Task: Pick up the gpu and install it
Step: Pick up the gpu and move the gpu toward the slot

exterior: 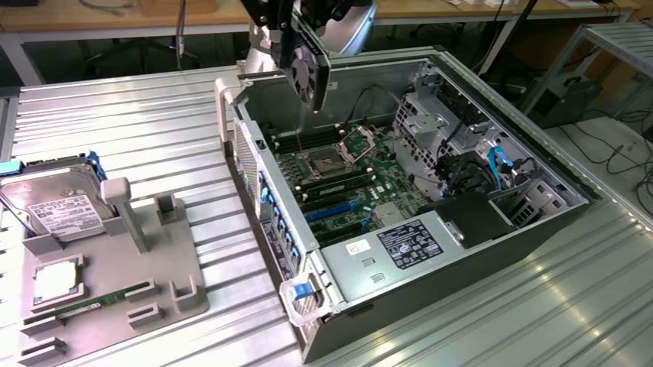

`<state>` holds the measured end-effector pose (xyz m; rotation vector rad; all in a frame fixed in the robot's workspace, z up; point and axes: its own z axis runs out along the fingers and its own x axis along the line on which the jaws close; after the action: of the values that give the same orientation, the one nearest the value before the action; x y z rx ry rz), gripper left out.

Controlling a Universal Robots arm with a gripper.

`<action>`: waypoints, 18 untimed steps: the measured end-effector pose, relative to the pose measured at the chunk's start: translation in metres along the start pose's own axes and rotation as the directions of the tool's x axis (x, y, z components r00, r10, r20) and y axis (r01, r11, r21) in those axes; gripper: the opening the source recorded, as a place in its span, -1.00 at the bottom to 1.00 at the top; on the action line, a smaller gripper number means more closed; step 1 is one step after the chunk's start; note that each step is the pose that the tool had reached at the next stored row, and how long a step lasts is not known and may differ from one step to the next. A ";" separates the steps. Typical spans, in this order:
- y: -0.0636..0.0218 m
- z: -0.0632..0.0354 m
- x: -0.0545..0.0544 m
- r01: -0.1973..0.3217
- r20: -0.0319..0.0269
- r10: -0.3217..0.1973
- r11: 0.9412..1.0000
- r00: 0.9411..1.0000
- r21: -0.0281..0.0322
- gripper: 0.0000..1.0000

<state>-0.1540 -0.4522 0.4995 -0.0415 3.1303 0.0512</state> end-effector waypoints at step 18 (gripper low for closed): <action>-0.0018 0.0078 -0.060 -0.009 0.000 0.009 1.000 1.000 0.000 -0.44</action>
<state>-0.0939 -0.4521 0.4924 -0.0273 3.1304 0.0510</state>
